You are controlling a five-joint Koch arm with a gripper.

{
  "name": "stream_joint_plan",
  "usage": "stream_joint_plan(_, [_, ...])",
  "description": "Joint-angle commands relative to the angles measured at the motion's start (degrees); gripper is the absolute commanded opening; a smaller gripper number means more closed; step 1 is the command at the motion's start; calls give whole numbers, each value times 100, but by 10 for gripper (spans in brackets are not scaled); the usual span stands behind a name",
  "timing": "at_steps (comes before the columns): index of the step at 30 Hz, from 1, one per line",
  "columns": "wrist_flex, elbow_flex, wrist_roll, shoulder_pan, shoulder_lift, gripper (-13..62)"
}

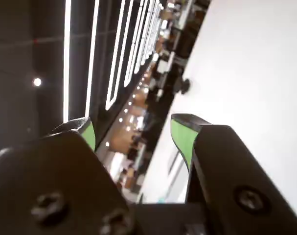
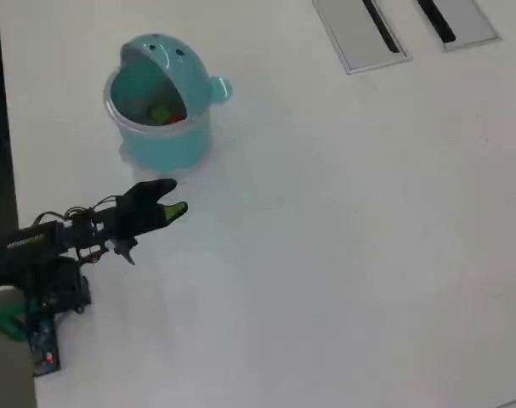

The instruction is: Grasp RGB lego blocks and put them in the bin one by one.

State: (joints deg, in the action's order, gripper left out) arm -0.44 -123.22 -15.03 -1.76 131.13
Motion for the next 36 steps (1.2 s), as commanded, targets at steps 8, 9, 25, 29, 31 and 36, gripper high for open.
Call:
stream_joint_plan(8, [-1283, -835, 220, -132, 431, 286])
stream_joint_plan(9, [-1389, -940, 220, -132, 431, 286])
stream_joint_plan(25, [-2839, -2733, 229, 88, 431, 285])
stream_joint_plan(29, [-3261, -3261, 211, 123, 422, 285])
stream_joint_plan(31, [-3542, -3568, 176, 167, 422, 285])
stream_joint_plan(36, [-3999, -4113, 167, 237, 422, 285])
